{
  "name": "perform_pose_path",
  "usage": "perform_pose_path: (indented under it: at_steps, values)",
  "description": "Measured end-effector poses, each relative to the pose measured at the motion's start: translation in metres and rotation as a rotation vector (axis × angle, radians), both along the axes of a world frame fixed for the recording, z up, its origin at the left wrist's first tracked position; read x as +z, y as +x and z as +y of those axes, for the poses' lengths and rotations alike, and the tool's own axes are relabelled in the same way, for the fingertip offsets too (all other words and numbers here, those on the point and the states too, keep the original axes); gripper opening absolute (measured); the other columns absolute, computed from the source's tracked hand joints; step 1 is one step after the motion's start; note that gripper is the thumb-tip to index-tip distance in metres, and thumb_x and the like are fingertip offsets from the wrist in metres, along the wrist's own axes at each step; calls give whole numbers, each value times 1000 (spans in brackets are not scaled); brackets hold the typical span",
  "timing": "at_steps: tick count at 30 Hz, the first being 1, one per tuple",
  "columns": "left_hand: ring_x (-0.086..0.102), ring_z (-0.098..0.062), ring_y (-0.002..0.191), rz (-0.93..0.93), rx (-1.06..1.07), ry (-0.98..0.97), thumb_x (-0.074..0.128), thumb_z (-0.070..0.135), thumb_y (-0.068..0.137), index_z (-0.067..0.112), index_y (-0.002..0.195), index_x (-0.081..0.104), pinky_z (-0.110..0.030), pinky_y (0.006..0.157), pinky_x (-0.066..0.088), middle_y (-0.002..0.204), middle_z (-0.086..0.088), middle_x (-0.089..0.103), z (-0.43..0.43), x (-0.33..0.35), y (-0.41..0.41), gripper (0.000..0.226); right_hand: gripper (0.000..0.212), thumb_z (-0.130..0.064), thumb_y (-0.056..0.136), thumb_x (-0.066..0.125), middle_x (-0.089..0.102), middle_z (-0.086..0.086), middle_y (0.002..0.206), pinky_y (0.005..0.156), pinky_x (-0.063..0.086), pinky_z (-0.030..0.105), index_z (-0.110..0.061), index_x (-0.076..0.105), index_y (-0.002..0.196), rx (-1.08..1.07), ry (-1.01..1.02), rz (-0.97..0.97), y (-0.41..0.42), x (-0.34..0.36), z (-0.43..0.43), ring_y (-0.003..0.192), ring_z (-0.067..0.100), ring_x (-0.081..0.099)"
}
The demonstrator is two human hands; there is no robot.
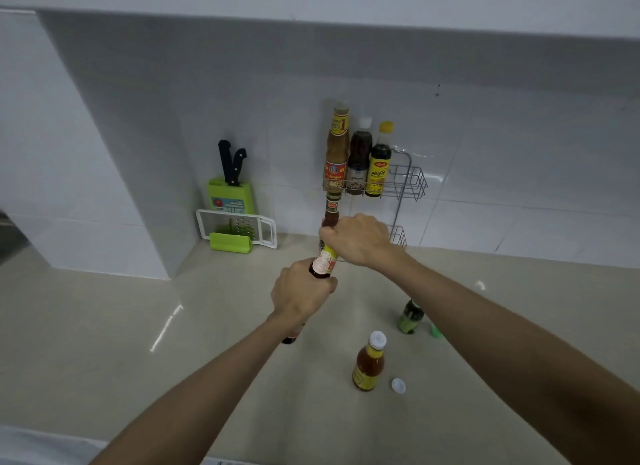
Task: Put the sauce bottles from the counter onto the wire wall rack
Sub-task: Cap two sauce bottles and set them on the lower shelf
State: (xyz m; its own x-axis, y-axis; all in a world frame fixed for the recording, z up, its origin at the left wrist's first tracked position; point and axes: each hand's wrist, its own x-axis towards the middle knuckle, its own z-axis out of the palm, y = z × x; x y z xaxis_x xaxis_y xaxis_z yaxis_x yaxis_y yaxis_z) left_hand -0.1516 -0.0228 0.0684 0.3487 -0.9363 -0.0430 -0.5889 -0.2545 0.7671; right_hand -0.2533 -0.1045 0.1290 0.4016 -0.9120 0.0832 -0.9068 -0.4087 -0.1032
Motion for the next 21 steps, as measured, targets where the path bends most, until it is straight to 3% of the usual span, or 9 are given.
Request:
perform_pose_path:
  at_steps: [2,4,7,11,14,16,17,19,21]
  values:
    - [61,-24,58,59,-106,50,65,23,59,17,62,58,-32,56,48,58,-3,64,-2,-3,7,9,60,-59,92,25,62,9,77,56,31,32,-12,59,75,40,62,-12,-5,-7,-4,70,27,53]
    - [55,-26,50,370,-372,115,61,7,54,5,59,55,-37,59,48,54,-12,59,-3,3,20,8,71,-69,91,18,58,5,65,54,31,31,-12,52,67,233,47,-66,-17,-2,-2,62,22,53]
    - [49,-26,47,650,-636,215,52,-6,56,-4,68,54,-28,54,43,54,-15,51,-1,18,32,13,62,-58,94,15,55,2,57,47,29,30,-17,52,67,538,-224,-77,-29,11,7,51,21,48]
    - [51,-27,49,550,-376,66,58,-1,54,1,57,54,-33,56,47,52,-15,54,-6,17,16,5,56,-46,88,16,53,7,59,47,14,28,-14,57,67,317,-285,-78,-17,9,3,56,26,44]
    - [62,-26,54,206,-88,-13,64,20,55,17,56,57,-30,55,49,54,-2,65,-12,4,7,7,49,-40,95,31,53,9,67,51,25,28,-9,62,74,-16,-151,-45,-6,0,0,68,29,51]
    - [60,-25,64,-92,-25,11,63,31,61,26,65,57,-27,53,39,63,1,65,-10,-2,5,9,47,-42,96,32,59,12,81,60,35,31,-9,60,81,-100,-12,-15,-2,-5,0,75,30,51]
    - [60,-25,66,-127,-17,12,62,33,62,27,68,58,-27,54,39,66,1,64,-9,-5,5,10,52,-49,96,29,60,12,84,63,37,32,-10,59,80,-104,58,-34,-2,-8,1,77,30,53]
    - [65,-25,65,-30,-29,37,63,33,59,24,69,61,-30,58,48,64,-1,68,-11,-5,9,13,64,-69,91,23,61,8,81,65,39,35,-15,56,78,-22,157,-154,-3,-11,2,77,29,57]
    - [66,-24,56,169,-85,19,64,24,55,17,61,61,-33,62,54,58,-5,69,-14,1,18,10,59,-72,90,22,61,7,76,61,39,35,-20,48,87,152,73,-216,-7,-7,6,71,27,57]
